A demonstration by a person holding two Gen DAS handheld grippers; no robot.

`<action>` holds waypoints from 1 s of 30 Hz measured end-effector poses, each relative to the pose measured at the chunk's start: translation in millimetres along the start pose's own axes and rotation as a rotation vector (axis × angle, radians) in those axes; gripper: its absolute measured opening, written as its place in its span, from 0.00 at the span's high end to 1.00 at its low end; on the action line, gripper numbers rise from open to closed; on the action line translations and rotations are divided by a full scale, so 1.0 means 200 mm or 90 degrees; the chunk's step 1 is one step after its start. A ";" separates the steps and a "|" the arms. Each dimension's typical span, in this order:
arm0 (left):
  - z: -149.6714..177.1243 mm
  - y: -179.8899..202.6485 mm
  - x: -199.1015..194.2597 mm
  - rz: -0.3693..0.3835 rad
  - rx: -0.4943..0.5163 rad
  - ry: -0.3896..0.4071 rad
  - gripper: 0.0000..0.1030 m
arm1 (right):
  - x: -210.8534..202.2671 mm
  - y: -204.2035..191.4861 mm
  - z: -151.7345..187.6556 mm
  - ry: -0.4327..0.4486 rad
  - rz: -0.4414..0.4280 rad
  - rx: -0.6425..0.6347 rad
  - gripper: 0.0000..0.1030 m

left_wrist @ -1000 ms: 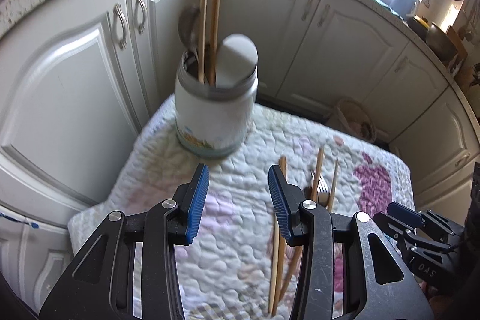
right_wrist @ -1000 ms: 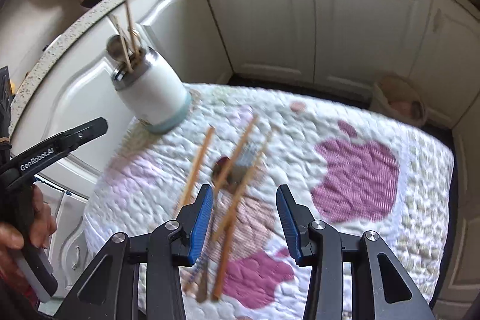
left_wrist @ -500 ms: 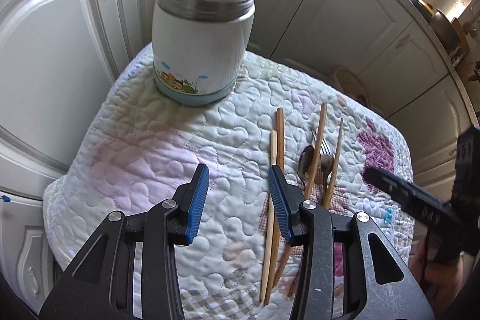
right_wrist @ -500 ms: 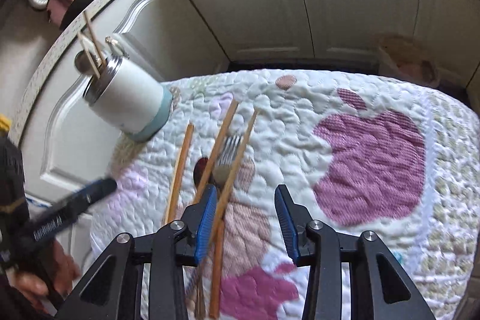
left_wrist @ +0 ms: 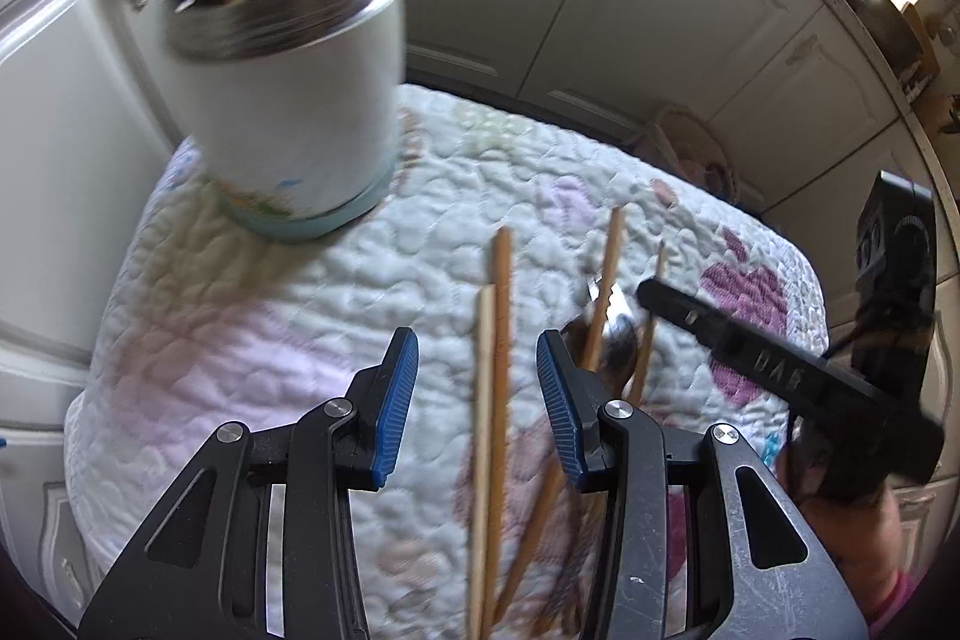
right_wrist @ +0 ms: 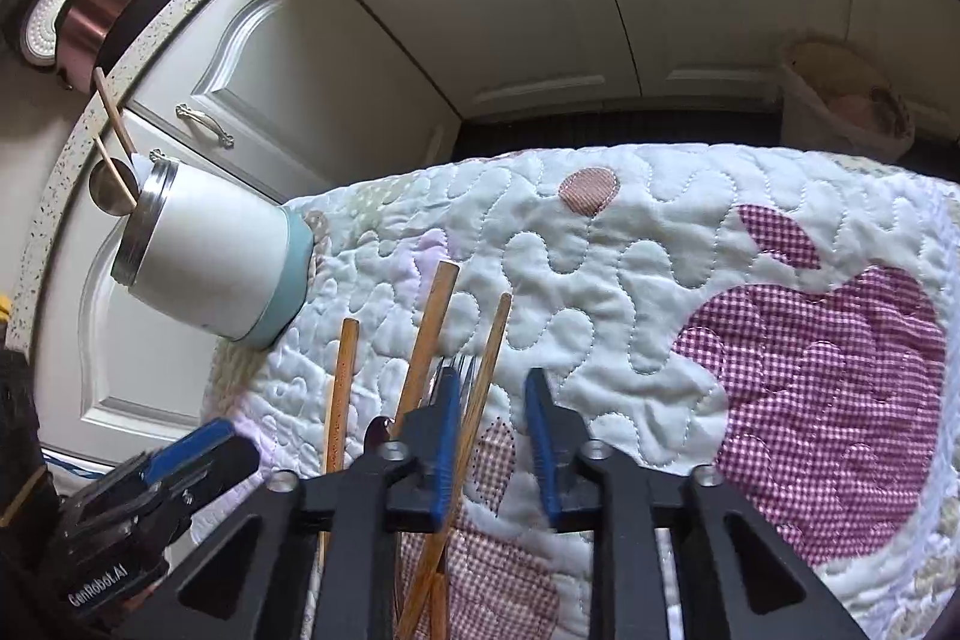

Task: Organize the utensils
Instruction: 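Close left gripper on a wooden chopstick while right gripper closes on another chopstick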

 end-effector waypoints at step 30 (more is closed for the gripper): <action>-0.29 0.37 0.30 0.024 0.060 -0.064 0.93 | -0.27 0.13 0.12 0.022 -0.040 0.002 0.92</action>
Point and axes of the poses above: each gripper's, at about its wrist camera, not at the fingertips, and x roughly the way its jaws point, y to its right, z to its underside, the point moved 1 cm from there along x, roughly the way its jaws point, and after that the axes turned 7 degrees about -x, right-handed, at the moved point
